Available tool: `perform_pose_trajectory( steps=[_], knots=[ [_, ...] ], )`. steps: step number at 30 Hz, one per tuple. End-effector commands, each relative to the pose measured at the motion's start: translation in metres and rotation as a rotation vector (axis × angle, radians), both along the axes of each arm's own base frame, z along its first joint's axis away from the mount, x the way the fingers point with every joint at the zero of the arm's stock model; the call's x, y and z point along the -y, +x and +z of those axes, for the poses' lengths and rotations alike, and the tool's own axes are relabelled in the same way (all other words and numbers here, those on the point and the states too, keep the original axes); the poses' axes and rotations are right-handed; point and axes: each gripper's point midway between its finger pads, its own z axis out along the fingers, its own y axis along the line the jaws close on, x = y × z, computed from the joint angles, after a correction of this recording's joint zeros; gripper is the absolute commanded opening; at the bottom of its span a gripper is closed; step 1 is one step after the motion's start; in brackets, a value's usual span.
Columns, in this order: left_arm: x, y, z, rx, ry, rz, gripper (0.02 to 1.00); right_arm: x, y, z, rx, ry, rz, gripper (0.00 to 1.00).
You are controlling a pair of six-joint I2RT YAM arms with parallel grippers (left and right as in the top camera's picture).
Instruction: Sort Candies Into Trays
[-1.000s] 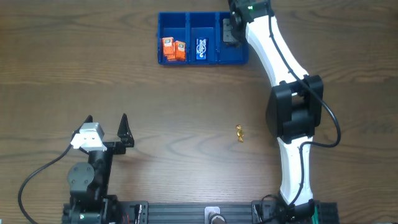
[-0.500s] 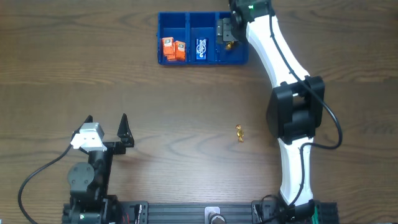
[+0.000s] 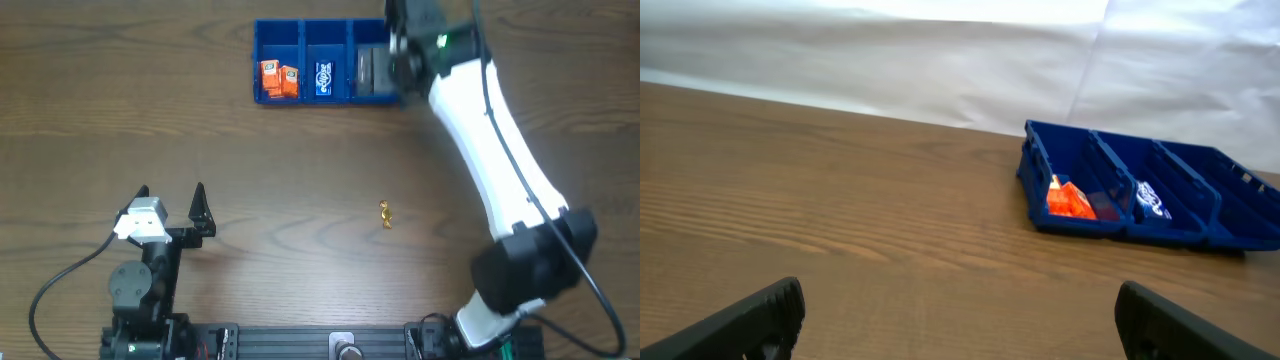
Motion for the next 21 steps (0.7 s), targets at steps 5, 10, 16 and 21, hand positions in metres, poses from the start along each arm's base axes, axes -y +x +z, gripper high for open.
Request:
perform_pose_trajectory(
  steps=[5, 10, 16, 21],
  knots=[
    [0.0, -0.001, -0.016, -0.05, 0.015, -0.003, 0.998, -0.01, -0.142, -0.131, -0.371, 0.011, -0.015, 1.0],
    [0.0, -0.001, -0.016, -0.05, 0.015, -0.003, 0.998, 0.0, -0.175, -0.171, -0.456, 0.003, -0.018, 1.0],
    [0.0, -0.001, -0.016, -0.05, 0.015, -0.003, 0.998, 0.007, -0.182, -0.187, -0.469, 0.005, -0.054, 0.996],
    [0.0, -0.001, -0.016, -0.05, 0.015, -0.003, 0.996, 0.005, -0.177, -0.192, -0.459, 0.011, -0.055, 0.961]
  ],
)
